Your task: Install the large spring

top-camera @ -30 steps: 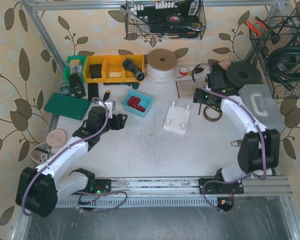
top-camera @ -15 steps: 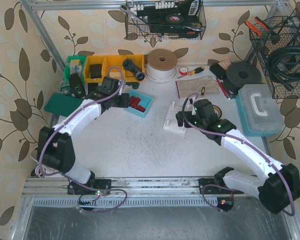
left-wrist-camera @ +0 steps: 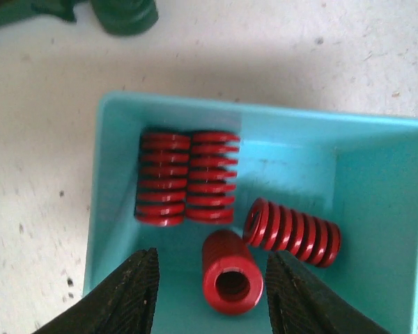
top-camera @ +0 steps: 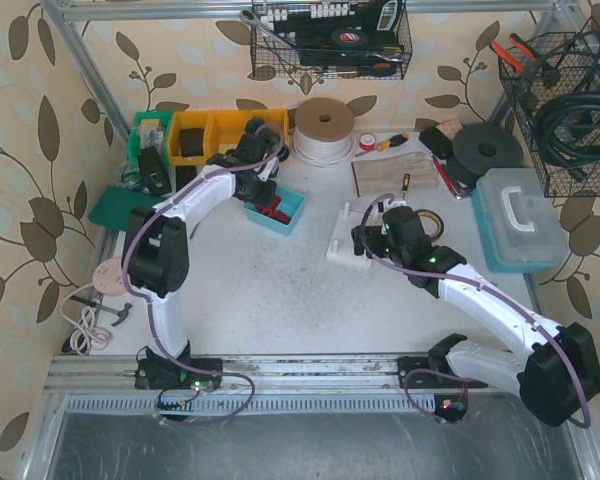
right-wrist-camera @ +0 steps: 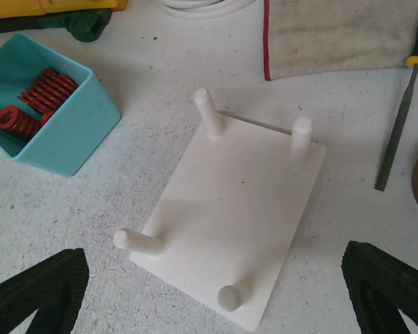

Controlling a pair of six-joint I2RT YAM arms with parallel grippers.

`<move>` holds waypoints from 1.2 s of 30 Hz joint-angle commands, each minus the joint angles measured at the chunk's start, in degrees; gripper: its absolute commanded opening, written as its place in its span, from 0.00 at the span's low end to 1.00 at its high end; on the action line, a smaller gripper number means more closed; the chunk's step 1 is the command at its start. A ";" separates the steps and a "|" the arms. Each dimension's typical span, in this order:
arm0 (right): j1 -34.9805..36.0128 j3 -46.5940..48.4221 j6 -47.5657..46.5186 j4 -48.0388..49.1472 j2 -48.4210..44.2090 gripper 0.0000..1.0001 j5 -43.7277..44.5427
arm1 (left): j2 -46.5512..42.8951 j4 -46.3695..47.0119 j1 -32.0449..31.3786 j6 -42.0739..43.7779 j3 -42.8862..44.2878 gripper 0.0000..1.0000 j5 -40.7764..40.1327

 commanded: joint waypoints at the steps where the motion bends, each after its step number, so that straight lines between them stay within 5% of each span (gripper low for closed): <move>1: 1.13 1.24 0.40 1.54 0.12 0.97 1.57 | 3.58 -4.52 -0.41 6.93 8.33 0.47 -0.81; 18: 2.14 1.14 -0.62 2.14 0.82 0.96 2.53 | 15.03 -4.13 -0.41 10.01 16.52 0.46 -1.01; 36: 2.33 1.31 -1.02 1.69 0.16 0.95 3.17 | 17.86 -6.15 -0.60 8.26 15.38 0.44 0.30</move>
